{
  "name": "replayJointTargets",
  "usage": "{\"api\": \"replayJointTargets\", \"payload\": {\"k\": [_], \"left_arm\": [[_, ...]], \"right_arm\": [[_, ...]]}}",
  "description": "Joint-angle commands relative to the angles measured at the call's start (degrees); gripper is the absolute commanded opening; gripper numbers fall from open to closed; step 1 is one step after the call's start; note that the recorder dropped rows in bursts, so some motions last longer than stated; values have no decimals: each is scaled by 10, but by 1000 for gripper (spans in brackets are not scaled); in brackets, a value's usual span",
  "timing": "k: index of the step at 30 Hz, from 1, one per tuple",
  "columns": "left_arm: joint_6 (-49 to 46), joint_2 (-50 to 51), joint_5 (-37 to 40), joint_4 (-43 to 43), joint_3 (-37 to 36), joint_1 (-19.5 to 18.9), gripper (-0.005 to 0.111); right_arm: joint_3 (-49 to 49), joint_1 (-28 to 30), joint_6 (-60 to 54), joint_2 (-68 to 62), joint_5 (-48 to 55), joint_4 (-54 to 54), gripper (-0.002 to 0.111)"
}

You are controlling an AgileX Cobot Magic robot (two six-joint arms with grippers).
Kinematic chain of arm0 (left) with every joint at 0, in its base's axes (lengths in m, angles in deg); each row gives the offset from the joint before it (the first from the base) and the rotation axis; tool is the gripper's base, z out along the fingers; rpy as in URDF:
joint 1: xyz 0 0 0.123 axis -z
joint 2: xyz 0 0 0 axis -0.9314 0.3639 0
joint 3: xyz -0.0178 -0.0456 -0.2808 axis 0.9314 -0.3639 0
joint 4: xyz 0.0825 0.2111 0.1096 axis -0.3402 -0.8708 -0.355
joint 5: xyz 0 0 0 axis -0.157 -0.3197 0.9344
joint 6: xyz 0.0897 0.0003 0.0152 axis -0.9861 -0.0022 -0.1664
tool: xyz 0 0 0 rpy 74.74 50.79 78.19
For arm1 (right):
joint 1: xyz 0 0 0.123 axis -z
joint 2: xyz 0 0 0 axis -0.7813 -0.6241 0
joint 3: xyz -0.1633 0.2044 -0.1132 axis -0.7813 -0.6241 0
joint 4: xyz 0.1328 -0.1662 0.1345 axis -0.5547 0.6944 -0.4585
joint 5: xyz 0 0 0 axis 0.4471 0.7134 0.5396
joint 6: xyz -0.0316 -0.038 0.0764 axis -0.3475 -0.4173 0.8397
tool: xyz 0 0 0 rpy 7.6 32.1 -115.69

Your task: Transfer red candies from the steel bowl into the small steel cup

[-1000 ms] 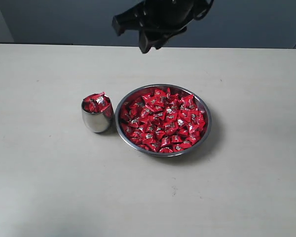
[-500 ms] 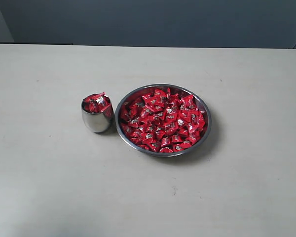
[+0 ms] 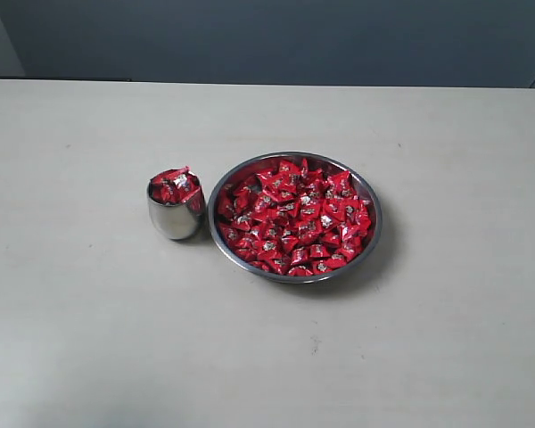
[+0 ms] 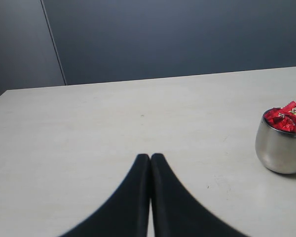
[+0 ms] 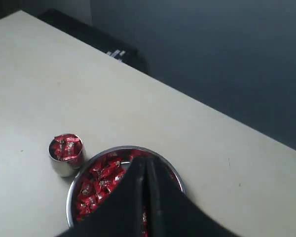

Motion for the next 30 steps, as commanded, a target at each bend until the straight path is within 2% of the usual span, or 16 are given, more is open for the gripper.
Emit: {"api": "replayJointTargets", "payload": {"k": [1, 4, 13, 24, 30], "left_arm": [[1, -3, -1, -1, 5, -1, 0], [1, -3, -1, -1, 5, -1, 0], [1, -3, -1, -1, 5, -1, 0], [1, -3, -1, -1, 5, -1, 0], [1, -3, -1, -1, 5, -1, 0]], "right_arm": [[-102, 2, -1, 89, -90, 9, -1], [-144, 2, 0, 126, -125, 9, -1], [-150, 2, 2, 150, -85, -62, -1], [-150, 2, 3, 147, -39, -47, -1], [-200, 2, 3, 147, -86, -34, -1]]}}
